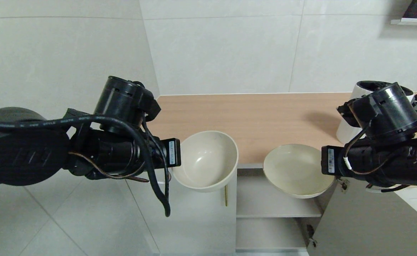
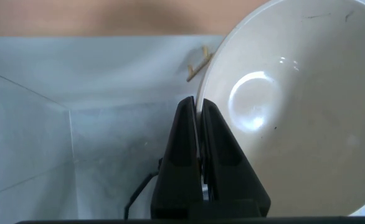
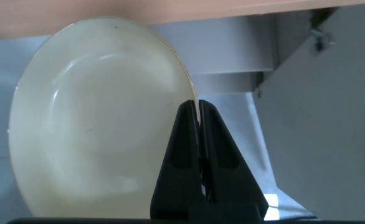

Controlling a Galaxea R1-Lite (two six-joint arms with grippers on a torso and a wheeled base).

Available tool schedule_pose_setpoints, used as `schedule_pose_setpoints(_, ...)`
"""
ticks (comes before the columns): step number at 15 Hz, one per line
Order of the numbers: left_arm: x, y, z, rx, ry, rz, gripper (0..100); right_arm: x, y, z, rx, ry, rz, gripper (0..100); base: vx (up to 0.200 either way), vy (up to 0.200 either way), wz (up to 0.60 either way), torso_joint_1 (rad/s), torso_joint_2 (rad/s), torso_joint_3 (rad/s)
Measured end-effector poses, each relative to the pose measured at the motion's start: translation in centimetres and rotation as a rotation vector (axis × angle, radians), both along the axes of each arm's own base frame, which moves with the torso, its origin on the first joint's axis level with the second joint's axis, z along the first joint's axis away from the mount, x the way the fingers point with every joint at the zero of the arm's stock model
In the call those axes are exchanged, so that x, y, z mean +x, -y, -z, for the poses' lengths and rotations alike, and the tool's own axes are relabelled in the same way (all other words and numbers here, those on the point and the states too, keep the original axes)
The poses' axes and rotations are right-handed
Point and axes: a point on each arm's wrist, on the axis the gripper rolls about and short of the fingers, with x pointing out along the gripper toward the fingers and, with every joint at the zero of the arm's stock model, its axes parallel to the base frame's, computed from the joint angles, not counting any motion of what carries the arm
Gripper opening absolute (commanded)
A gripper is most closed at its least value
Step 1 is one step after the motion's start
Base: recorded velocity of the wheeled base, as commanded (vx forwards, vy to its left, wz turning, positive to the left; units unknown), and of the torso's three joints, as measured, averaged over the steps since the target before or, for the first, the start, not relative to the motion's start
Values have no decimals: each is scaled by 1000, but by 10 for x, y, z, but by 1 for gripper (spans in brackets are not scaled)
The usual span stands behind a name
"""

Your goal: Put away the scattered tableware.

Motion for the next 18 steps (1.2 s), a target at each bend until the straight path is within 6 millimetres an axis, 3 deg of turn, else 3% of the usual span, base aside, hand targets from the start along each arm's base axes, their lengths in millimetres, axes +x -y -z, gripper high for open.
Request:
schedule_pose_setpoints(16,0,3,3,12,-8,10,0,12,-10,26,-33,-50,-6,0,0,0,0,-143,470,319)
schedule_pose_setpoints(18,0,3,4,13,-10,10,0,14,-11,29,-39,-59,-6,0,0,0,-600,-39,437,386)
